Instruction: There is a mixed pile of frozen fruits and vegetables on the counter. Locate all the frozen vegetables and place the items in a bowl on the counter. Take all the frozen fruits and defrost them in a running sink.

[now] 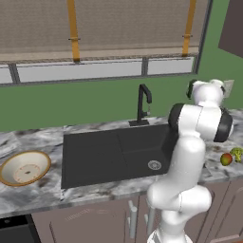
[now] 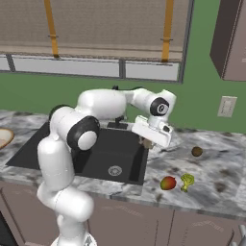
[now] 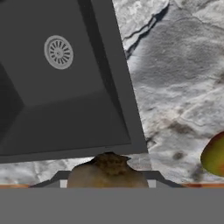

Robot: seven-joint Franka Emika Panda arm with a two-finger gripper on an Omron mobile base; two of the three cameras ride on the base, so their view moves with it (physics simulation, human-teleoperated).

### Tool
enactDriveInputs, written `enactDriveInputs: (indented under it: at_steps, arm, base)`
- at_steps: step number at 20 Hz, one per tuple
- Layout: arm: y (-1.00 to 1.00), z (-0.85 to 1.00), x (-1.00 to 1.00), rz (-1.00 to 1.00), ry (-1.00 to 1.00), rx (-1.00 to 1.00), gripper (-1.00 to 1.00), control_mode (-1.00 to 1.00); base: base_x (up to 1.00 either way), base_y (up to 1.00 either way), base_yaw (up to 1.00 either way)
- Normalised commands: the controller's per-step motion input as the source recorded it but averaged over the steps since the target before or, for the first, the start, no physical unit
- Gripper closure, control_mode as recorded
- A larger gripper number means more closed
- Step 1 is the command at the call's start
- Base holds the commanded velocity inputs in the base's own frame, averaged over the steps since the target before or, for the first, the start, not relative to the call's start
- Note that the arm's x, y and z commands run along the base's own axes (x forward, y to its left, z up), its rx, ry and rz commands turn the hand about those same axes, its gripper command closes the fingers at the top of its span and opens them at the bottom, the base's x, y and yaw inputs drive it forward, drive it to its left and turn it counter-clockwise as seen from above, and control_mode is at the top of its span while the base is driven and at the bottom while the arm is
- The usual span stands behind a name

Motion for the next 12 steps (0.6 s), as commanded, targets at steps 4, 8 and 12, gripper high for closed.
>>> enactDriveInputs:
  at_steps: [4, 8, 12]
  arm:
    - [1.00, 0.90, -0.27, 0.00, -0.11, 0.00, 1.00, -1.00]
    - [1.00, 0.76, -0.54, 0.00, -0.02, 0.00, 1.00, -1.00]
    - [1.00, 0.47, -0.97, 0.00, 0.00, 0.00, 1.00, -1.00]
  base:
    - [0.00, 0.00, 0.00]
    - [0.00, 0.00, 0.00]
    - [0.00, 0.00, 0.00]
